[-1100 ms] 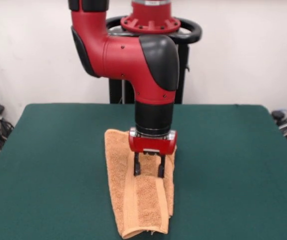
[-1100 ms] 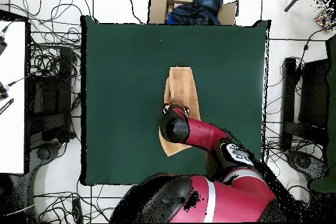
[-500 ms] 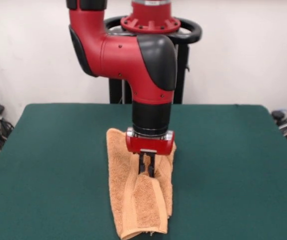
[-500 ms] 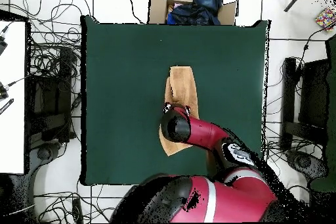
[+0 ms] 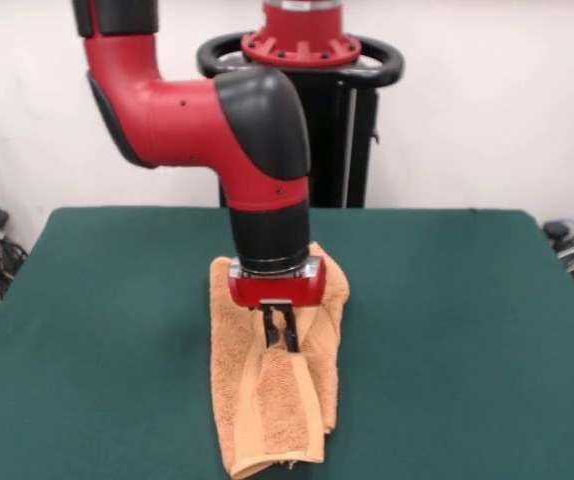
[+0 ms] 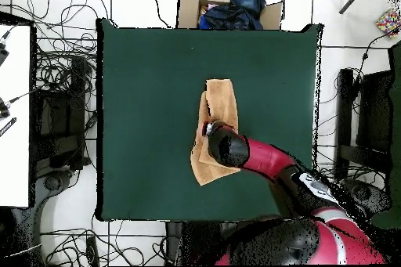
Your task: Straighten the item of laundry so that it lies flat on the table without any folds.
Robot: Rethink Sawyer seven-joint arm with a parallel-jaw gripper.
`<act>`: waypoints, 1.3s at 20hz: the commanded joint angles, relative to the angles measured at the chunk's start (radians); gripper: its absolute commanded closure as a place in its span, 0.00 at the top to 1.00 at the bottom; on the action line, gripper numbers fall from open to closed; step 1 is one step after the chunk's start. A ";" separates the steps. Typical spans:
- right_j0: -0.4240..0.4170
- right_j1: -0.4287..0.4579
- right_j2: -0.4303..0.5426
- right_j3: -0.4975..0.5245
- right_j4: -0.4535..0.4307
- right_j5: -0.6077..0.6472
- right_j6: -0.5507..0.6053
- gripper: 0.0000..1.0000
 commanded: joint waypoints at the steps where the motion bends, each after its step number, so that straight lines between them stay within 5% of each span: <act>1: -0.106 -0.017 0.065 -0.107 -0.057 0.128 -0.045 0.00; 13: -0.231 -0.198 0.141 -0.006 -0.054 0.377 -0.068 0.00; 26: -0.311 -0.187 0.201 -0.064 -0.090 0.488 -0.116 0.00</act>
